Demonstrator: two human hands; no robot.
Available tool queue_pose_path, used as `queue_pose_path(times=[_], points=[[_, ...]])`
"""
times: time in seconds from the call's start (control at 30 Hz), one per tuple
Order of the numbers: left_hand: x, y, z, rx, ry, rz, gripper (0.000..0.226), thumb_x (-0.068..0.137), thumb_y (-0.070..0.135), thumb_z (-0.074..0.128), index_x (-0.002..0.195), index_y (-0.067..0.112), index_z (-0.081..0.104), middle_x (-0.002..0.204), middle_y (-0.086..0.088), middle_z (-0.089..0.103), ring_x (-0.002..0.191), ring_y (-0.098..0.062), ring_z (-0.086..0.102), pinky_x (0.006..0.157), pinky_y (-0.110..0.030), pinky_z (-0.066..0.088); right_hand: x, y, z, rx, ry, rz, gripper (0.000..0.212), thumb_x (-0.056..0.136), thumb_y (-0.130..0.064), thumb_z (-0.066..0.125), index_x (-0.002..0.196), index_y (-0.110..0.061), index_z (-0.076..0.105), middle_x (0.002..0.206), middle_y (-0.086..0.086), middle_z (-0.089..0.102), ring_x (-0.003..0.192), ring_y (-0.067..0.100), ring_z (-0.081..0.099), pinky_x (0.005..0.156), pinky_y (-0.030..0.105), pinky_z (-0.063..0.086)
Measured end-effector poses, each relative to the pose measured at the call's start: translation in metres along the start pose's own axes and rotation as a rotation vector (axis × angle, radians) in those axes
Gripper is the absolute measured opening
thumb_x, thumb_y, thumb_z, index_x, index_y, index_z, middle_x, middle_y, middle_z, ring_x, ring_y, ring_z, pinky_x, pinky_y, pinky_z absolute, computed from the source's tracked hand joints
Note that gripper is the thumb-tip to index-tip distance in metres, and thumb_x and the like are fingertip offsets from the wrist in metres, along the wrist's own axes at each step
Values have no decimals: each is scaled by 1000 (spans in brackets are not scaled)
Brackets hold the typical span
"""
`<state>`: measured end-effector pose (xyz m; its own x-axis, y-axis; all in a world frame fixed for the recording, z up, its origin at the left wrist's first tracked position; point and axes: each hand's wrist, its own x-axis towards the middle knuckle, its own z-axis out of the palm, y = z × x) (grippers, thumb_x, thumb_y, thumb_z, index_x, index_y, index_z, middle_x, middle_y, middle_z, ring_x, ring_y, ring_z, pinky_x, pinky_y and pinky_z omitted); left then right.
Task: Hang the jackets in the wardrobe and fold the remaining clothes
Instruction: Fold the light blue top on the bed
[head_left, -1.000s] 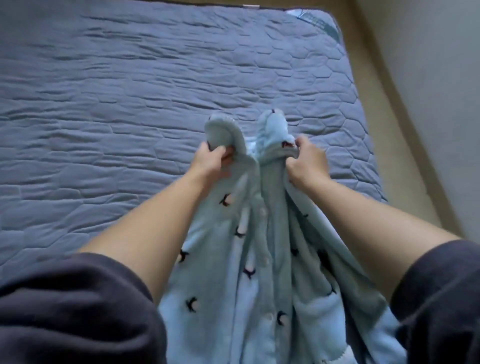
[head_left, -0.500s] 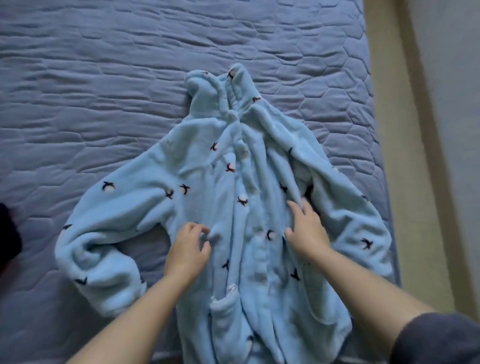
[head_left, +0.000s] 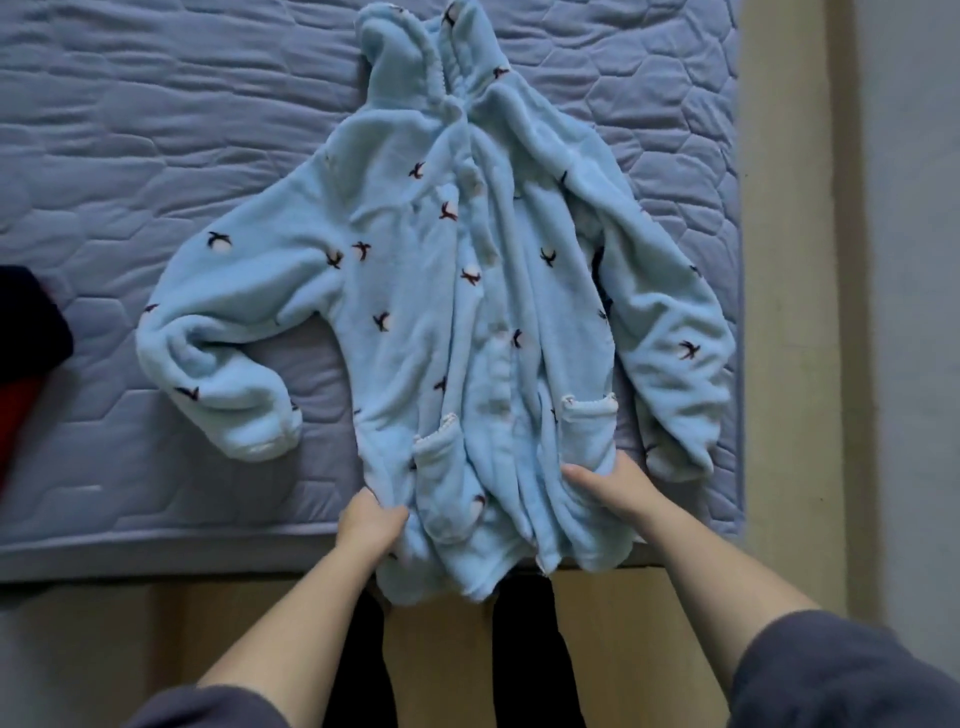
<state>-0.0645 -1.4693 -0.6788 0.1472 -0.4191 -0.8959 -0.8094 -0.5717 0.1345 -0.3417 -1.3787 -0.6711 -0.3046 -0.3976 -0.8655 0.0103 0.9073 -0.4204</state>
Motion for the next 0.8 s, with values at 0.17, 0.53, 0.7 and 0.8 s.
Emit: queue_pose_path(times=[0.17,0.53,0.7,0.8], points=[[-26,-5,-66,252,329,-68,22,87,16,50,105,11,39,116,-22,57,104,-39,57,75,-40,41,-36,10,-4,48,-202,301,60,75,-29,81,128,-13,58,109,1,70,96,18,67,81,34,54],[-11,-13,-120,323,161,-176,76,88,45,56,141,4,21,134,-18,49,114,-35,54,85,-40,47,-59,-41,34,-690,175,264,61,88,-24,54,142,-17,28,142,13,33,130,34,37,102,44,40],[23,3,-134,-159,356,-182,79,79,42,65,136,7,25,135,-20,45,115,-41,51,92,-47,46,-32,-85,97,-713,379,-53,52,87,-20,55,135,-15,37,138,11,38,126,31,39,99,44,39],[54,9,-150,-415,407,-219,83,78,41,72,137,1,29,135,-21,48,119,-38,51,94,-42,43,-14,-123,147,-686,333,-260,54,85,-19,55,136,-17,38,137,7,39,124,28,40,98,43,38]])
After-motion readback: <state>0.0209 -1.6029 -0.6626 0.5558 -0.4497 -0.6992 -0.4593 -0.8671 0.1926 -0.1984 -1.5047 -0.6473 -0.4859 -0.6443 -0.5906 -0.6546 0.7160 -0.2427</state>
